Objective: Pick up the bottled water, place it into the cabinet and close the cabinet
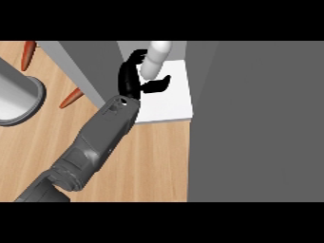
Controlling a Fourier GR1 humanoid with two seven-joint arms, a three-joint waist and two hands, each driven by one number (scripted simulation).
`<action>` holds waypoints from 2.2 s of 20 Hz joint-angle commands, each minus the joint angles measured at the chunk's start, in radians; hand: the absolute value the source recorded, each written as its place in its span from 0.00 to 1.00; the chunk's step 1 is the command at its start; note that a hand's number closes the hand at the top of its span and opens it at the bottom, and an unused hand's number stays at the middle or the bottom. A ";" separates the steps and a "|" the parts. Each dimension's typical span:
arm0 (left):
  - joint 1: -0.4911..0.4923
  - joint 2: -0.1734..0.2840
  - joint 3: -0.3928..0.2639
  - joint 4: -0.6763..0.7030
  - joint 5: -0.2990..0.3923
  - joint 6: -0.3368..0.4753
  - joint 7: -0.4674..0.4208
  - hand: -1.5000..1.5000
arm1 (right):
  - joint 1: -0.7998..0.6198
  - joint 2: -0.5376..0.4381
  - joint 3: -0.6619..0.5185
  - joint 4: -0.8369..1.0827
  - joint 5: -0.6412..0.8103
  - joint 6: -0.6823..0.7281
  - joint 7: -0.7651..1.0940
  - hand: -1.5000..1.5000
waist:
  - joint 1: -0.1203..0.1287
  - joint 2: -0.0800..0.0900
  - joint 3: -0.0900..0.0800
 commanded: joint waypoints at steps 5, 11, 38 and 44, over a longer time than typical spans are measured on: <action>-0.099 0.003 0.032 0.056 -0.010 -0.019 -0.059 0.00 | 0.001 0.010 -0.001 -0.053 -0.069 0.017 0.014 0.00 | -0.005 0.007 -0.001; -0.037 -0.005 0.189 -0.133 0.129 -0.188 -0.291 1.00 | 0.033 0.005 0.006 -0.053 -0.053 0.030 0.003 0.00 | 0.012 -0.001 -0.004; 0.587 0.033 -0.318 -0.878 0.369 -0.516 -0.175 0.00 | 0.076 0.048 0.157 -0.135 0.098 -0.060 0.068 0.00 | 0.104 -0.044 -0.001; 0.830 0.159 -0.347 -1.135 0.354 -0.417 -0.199 0.00 | 0.104 -0.001 0.143 -0.182 0.112 -0.074 0.070 0.00 | 0.114 -0.044 -0.001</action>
